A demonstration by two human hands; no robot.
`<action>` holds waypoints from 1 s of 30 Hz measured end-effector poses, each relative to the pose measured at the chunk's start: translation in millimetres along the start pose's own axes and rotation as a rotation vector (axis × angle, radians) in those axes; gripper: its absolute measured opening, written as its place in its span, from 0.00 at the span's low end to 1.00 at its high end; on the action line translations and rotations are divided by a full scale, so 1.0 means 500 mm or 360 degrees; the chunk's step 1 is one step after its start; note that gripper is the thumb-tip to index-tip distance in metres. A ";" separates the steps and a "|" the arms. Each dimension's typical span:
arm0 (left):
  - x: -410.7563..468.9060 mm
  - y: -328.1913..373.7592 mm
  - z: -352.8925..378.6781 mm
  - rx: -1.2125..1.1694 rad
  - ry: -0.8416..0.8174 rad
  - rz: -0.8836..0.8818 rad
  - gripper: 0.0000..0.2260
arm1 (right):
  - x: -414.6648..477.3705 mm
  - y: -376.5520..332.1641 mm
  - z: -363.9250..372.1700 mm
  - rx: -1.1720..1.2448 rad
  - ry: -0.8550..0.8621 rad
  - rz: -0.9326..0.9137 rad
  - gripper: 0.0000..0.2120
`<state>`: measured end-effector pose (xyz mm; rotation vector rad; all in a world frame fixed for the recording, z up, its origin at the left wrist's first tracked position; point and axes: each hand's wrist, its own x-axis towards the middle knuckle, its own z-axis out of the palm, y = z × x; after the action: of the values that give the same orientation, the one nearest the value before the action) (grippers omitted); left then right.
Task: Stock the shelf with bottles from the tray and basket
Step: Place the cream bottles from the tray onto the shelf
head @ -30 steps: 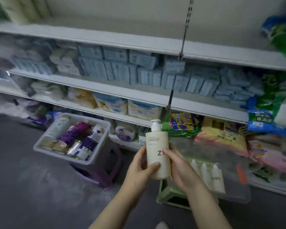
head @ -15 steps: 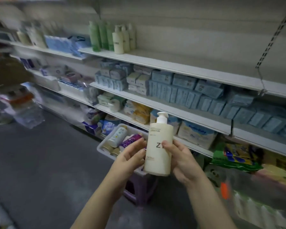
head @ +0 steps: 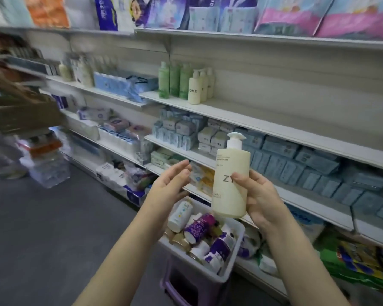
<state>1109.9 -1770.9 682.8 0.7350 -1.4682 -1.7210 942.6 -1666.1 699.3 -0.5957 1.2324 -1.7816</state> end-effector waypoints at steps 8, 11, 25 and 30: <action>0.242 0.047 -0.028 0.0064 -0.0039 0.0075 0.14 | 0.228 -0.011 0.058 0.0108 -0.0016 -0.0116 0.26; 0.323 0.057 -0.049 0.0062 -0.0047 0.0056 0.13 | 0.325 -0.021 0.083 0.0170 0.0014 -0.0156 0.27; 0.640 0.084 -0.203 0.0049 -0.0201 0.0110 0.13 | 0.617 -0.013 0.225 0.0082 0.0171 -0.0307 0.25; 0.769 0.091 -0.270 0.0035 -0.0381 0.0069 0.12 | 0.689 0.013 0.292 0.0080 0.0364 -0.0392 0.24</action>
<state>1012.7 -2167.7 719.2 0.5172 -1.6529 -1.8109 881.3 -2034.7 721.7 -0.5446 1.3066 -2.1287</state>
